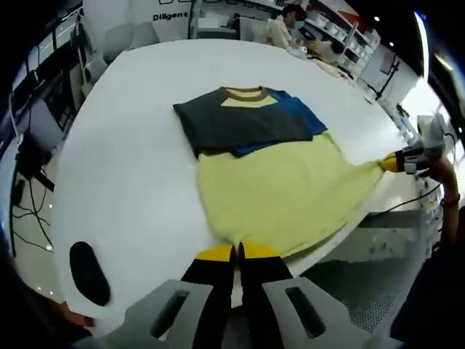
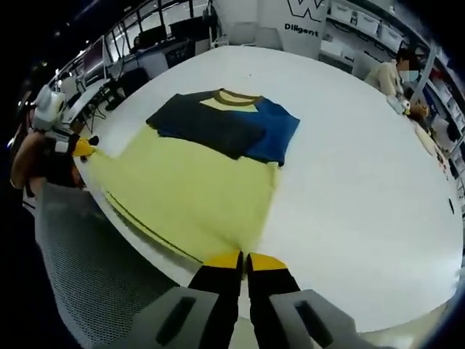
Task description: Fold the garment on the visible template until the final outline fits inside the template.
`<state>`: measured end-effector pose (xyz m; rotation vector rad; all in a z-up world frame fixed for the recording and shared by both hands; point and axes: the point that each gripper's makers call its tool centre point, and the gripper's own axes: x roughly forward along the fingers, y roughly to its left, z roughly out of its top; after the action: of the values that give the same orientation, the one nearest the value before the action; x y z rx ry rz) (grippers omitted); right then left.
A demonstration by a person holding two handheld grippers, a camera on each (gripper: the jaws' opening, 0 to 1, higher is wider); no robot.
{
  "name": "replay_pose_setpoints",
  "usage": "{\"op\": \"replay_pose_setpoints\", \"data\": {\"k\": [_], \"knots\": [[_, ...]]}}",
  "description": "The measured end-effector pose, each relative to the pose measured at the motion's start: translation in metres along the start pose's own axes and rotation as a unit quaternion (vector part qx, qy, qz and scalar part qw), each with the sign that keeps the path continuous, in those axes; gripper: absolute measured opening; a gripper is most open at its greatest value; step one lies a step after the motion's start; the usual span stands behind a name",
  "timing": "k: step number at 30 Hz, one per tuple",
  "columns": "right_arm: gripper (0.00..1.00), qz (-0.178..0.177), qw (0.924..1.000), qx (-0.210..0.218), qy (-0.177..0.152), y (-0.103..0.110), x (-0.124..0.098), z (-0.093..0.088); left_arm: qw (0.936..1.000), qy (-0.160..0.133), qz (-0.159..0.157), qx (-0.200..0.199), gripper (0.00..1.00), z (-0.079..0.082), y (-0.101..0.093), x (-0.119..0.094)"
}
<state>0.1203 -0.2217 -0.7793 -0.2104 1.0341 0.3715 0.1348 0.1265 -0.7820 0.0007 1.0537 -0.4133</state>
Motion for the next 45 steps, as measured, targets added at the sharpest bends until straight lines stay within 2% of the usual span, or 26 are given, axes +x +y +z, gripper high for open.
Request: {"op": "replay_pose_setpoints", "data": {"k": [8,12,18,21,25,30,41,45], "knots": [[0.00,-0.018,0.9981,0.013,-0.057,-0.013,-0.004,0.039,0.9994,-0.033,0.009,0.003,0.01,0.035,0.009,0.000],[0.00,-0.018,0.9970,0.021,-0.073,-0.018,-0.006,0.053,0.9989,-0.044,0.013,0.001,0.01,0.048,0.013,-0.001],[0.00,-0.028,0.9963,0.006,-0.082,-0.021,-0.004,0.078,0.9975,-0.067,0.019,0.004,0.00,0.072,0.019,-0.001],[0.00,-0.034,0.9953,0.002,-0.091,-0.025,-0.004,0.092,0.9962,-0.082,0.027,0.013,0.00,0.088,0.023,-0.002],[0.00,-0.046,0.9933,-0.002,-0.106,-0.033,-0.003,0.111,0.9928,-0.116,0.031,0.007,0.00,0.117,0.027,-0.002],[0.00,-0.053,0.9894,0.008,-0.135,-0.043,-0.003,0.139,0.9912,-0.127,0.036,0.012,0.00,0.143,0.033,0.001],[0.00,-0.059,0.9864,0.017,-0.153,-0.058,0.008,0.175,0.9881,-0.145,0.049,0.011,0.00,0.182,0.050,0.021],[0.00,-0.053,0.9855,0.026,-0.159,-0.063,0.017,0.186,0.9877,-0.145,0.057,0.016,0.00,0.191,0.055,0.031]]}}
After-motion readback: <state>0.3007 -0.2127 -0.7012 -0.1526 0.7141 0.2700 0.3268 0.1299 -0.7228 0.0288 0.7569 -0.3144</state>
